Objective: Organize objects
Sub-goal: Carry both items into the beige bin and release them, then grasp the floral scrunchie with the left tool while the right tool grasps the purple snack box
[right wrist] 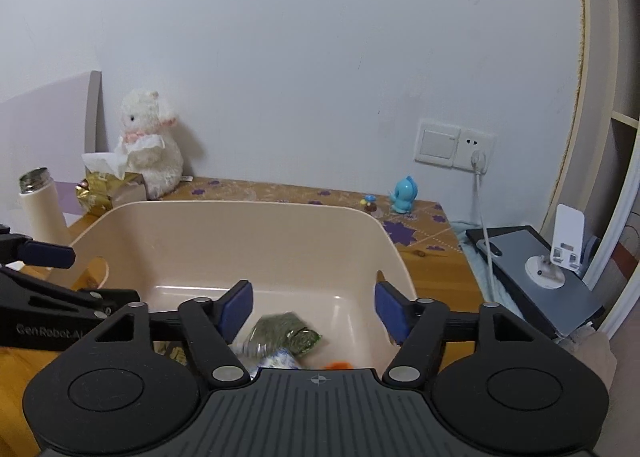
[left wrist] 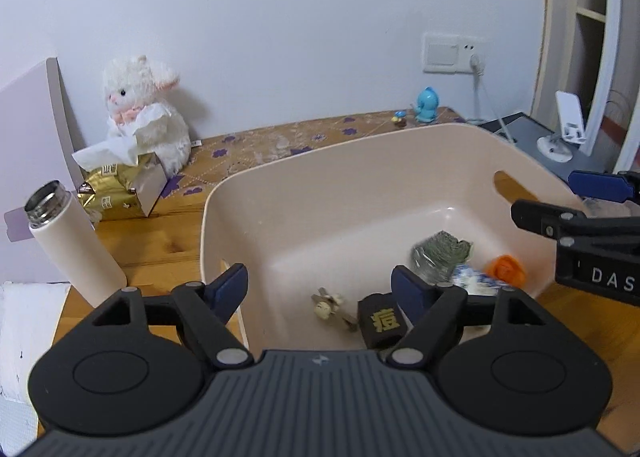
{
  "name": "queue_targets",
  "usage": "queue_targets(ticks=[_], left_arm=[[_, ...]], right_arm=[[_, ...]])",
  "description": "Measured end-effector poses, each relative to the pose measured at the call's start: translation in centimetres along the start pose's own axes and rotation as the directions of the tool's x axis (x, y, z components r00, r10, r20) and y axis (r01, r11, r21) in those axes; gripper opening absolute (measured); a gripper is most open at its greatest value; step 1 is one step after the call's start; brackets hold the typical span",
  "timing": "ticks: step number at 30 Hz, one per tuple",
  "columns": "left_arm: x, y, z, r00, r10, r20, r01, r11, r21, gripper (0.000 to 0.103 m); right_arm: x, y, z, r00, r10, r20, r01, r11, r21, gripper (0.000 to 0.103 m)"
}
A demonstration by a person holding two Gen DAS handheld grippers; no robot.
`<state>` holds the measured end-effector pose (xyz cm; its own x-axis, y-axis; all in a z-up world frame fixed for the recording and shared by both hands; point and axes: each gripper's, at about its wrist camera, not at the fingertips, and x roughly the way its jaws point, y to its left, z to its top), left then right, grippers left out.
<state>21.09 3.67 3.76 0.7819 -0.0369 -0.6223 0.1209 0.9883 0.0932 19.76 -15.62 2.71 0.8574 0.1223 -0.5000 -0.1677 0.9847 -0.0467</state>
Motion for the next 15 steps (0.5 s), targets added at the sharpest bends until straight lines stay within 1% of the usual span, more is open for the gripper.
queue_targets(ticks=[3, 9, 12, 13, 14, 15], left_arm=[[-1.5, -0.2, -0.3, 1.000, -0.010, 0.011, 0.009, 1.000, 0.009, 0.084], [-3.5, -0.7, -1.7, 1.000, -0.030, 0.006, 0.030, 0.999, 0.011, 0.084], [-4.0, -1.2, -3.2, 0.999, -0.050, -0.022, 0.051, 0.999, 0.018, 0.087], [-4.2, -1.3, -3.8, 0.999, -0.047, -0.016, 0.047, 0.999, 0.027, 0.092], [-4.3, -1.6, -4.5, 1.000, -0.029, -0.006, 0.029, 0.998, 0.047, 0.093], [-4.2, -1.7, -5.1, 0.999, -0.023, -0.022, 0.024, 0.998, 0.054, 0.094]], right_arm=[[-1.7, -0.2, -0.4, 1.000, 0.004, 0.003, -0.004, 1.000, -0.010, 0.075], [-4.5, -0.4, -2.3, 1.000, -0.002, -0.017, 0.001, 0.999, -0.047, 0.080], [-5.2, -0.5, -4.1, 0.999, 0.004, -0.050, -0.006, 0.999, -0.038, 0.080], [-5.3, -0.5, -4.8, 0.998, 0.006, -0.066, -0.009, 0.999, -0.038, 0.080], [-5.3, -0.5, -5.6, 0.997, 0.009, -0.082, -0.012, 0.999, -0.041, 0.080], [-5.2, -0.5, -6.2, 0.995, 0.011, -0.099, -0.016, 0.999, -0.043, 0.080]])
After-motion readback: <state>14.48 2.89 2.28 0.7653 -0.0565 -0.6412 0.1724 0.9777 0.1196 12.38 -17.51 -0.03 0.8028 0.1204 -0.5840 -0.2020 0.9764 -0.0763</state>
